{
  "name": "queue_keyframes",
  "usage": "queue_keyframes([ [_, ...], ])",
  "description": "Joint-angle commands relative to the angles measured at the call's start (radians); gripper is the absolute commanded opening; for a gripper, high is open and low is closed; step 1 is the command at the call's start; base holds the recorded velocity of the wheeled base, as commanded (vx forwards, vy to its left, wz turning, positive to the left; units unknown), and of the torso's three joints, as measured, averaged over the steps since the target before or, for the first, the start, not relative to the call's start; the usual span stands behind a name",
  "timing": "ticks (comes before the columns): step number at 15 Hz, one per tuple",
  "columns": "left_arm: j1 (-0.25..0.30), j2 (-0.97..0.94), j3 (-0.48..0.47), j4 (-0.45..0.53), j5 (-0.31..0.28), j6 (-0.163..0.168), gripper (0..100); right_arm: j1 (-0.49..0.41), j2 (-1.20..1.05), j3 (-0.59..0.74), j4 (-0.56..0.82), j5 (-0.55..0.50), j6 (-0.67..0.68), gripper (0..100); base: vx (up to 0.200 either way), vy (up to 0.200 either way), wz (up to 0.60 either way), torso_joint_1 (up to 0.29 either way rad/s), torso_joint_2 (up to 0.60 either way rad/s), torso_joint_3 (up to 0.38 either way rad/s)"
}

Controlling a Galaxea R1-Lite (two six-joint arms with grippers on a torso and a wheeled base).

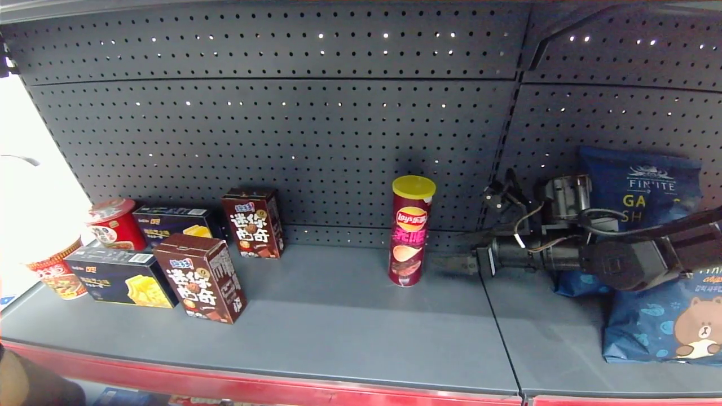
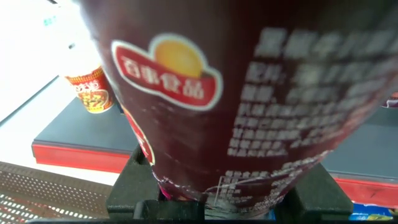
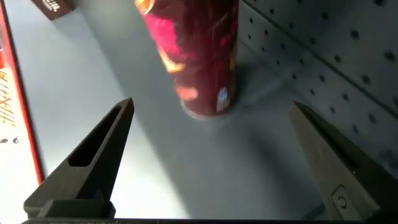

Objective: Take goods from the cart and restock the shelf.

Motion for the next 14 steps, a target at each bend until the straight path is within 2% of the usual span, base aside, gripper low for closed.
queue_keyframes([
  [1, 0.003, 0.003, 0.006, 0.000, 0.001, -0.002, 0, 0.012, 0.080, -0.060, 0.000, 0.004, 0.000, 100, 0.000, 0.000, 0.00, 0.000, 0.00, 0.000],
  [7, 0.004, 0.001, 0.025, 0.000, 0.003, -0.002, 0, 0.022, 0.187, -0.166, -0.009, 0.004, -0.002, 100, 0.000, 0.000, 0.00, 0.000, 0.00, 0.000],
  [14, 0.006, -0.022, 0.064, 0.000, 0.004, -0.002, 0, 0.082, 0.304, -0.301, -0.006, 0.002, 0.007, 100, 0.000, 0.000, 0.00, 0.000, 0.00, 0.000],
])
